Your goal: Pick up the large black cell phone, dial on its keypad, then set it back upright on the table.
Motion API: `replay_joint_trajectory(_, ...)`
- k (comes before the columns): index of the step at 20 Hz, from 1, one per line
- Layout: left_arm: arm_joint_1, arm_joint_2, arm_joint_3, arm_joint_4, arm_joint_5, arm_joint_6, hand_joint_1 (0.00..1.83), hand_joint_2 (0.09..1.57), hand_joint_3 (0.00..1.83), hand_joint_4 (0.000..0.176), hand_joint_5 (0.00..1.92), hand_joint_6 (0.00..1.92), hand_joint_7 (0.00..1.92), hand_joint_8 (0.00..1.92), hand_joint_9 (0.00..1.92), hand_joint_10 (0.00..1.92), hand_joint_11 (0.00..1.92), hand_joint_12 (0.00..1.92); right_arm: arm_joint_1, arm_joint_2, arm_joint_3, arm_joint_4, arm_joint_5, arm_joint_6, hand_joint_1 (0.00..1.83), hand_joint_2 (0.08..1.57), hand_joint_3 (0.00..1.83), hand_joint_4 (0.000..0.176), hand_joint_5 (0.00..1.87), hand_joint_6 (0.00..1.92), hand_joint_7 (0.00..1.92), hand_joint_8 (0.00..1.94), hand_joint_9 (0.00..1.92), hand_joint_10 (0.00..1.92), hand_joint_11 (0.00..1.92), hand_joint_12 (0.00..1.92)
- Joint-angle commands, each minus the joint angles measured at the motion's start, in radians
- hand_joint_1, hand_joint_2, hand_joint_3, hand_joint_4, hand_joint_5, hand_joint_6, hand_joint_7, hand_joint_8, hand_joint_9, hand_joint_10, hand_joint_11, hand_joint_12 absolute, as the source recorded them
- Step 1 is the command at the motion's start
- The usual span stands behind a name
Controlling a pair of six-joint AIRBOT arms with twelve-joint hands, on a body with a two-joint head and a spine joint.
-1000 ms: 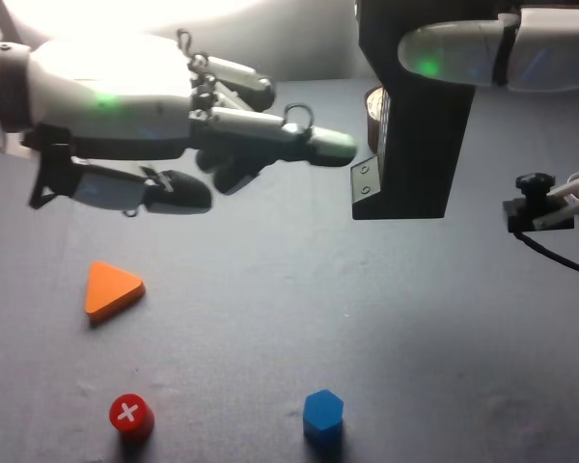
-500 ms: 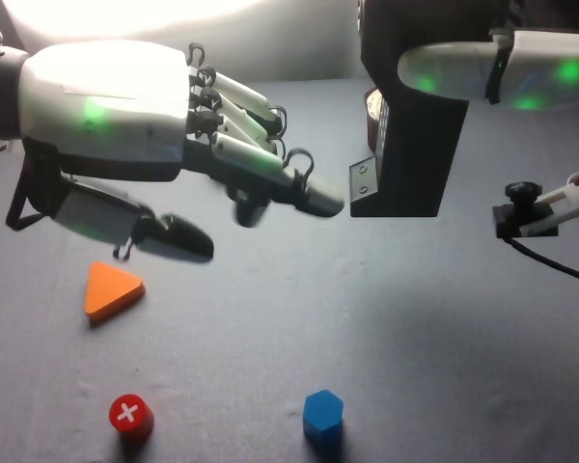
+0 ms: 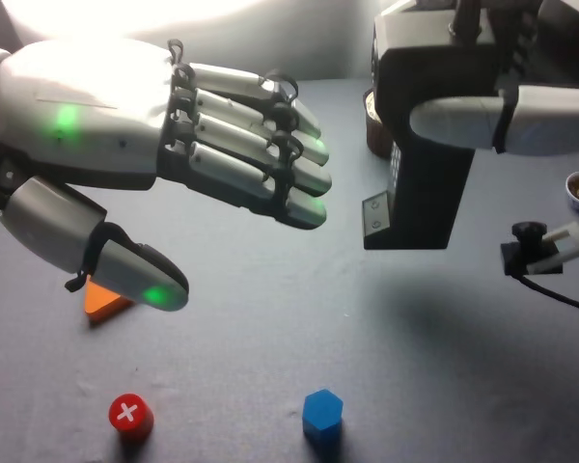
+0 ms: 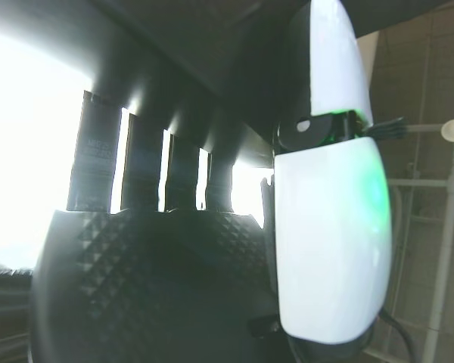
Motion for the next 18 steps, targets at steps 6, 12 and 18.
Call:
replay_joint_trajectory(6, -0.034, 0.006, 0.008, -0.074, -0.079, 0.010, 0.00, 1.15, 0.00, 0.014, 0.23, 0.00, 0.26, 0.00, 0.23, 0.00, 0.00, 0.52, -0.024, -0.010, 0.040, 0.022, 0.190, 0.024, 1.39, 1.14, 0.00, 0.000, 0.85, 1.09, 0.93, 1.02, 0.92, 1.25, 0.69, 1.40)
replay_joint_trajectory(12, -0.041, 0.005, 0.010, -0.060, -0.082, 0.006, 0.00, 1.17, 0.00, 0.012, 0.23, 0.00, 0.29, 0.00, 0.26, 0.00, 0.00, 0.62, -0.057, -0.019, 0.061, 0.027, 0.234, 0.028, 1.48, 1.13, 0.00, 0.000, 0.82, 1.05, 0.90, 0.99, 0.96, 1.10, 0.75, 1.67)
replay_joint_trajectory(18, -0.049, 0.007, 0.025, -0.062, -0.079, -0.018, 0.06, 1.18, 0.00, 0.000, 0.23, 0.00, 0.29, 0.00, 0.25, 0.00, 0.00, 0.62, -0.096, -0.018, 0.064, 0.030, 0.250, 0.028, 1.49, 1.13, 0.00, 0.000, 0.82, 1.05, 0.91, 0.96, 0.99, 1.05, 0.79, 1.63)
